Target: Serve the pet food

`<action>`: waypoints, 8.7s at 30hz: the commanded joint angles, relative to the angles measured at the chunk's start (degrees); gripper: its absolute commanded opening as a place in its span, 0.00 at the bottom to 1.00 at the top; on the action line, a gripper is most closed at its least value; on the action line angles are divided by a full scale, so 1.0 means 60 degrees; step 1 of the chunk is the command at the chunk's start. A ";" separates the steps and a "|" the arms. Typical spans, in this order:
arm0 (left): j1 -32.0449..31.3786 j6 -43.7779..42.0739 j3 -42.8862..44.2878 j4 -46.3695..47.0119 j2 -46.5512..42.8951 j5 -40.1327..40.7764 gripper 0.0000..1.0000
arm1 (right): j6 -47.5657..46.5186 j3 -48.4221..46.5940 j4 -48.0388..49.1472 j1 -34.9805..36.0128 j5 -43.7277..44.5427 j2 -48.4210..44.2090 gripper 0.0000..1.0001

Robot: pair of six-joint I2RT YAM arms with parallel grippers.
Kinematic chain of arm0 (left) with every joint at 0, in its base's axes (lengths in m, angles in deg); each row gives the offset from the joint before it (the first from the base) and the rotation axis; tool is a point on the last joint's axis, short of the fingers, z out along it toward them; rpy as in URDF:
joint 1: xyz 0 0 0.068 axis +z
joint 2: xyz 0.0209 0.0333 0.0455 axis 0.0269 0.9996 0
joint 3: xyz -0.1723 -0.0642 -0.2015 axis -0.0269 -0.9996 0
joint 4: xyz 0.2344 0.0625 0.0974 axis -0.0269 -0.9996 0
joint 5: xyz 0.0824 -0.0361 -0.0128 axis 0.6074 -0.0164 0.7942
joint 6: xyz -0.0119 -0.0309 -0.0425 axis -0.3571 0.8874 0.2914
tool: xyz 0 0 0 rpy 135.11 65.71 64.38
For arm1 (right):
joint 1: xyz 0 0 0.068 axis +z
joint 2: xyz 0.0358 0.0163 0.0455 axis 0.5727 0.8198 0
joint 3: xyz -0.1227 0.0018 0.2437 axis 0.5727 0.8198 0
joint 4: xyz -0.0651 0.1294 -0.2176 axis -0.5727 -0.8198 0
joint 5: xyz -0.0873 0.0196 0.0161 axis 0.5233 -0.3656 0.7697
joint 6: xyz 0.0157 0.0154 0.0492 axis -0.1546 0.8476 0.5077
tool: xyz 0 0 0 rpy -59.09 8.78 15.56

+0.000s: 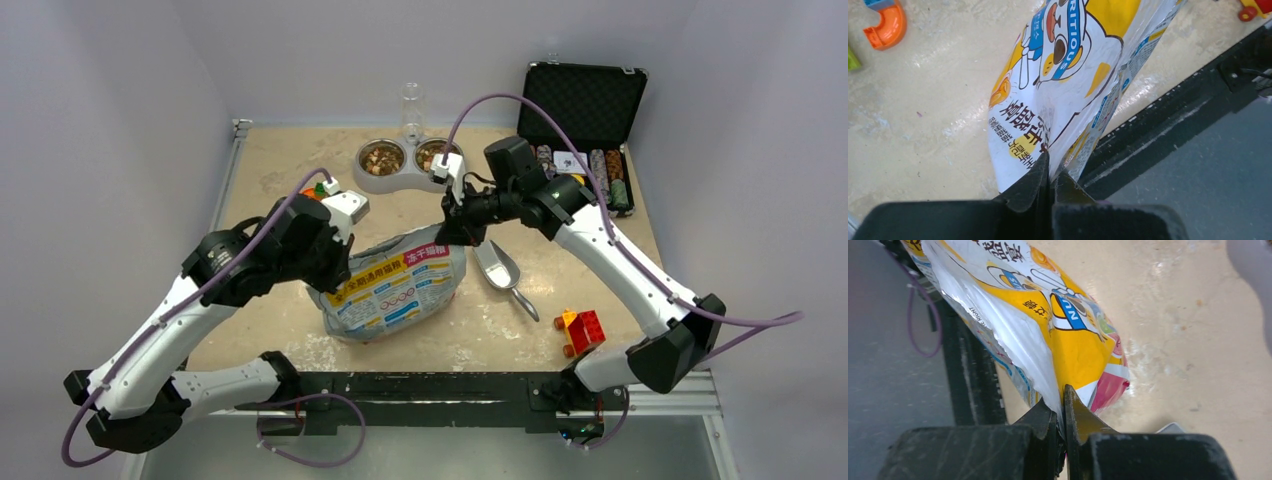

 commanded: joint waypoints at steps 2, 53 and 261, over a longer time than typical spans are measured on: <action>0.0126 0.0946 0.2473 -0.0557 -0.0468 -0.0268 0.00 | 0.2051 -0.0553 -0.1066 -0.0301 -0.0758 -0.1128 0.00; 0.3422 0.1236 -0.2594 0.4719 -0.2336 -0.0559 0.19 | 0.3119 0.2633 0.2241 -0.1728 -0.1651 -0.1642 0.38; -0.1397 -0.2408 -0.3562 0.2930 -0.2707 -0.2794 0.50 | -0.4724 0.2944 -0.0163 0.4403 0.4358 -0.3067 0.58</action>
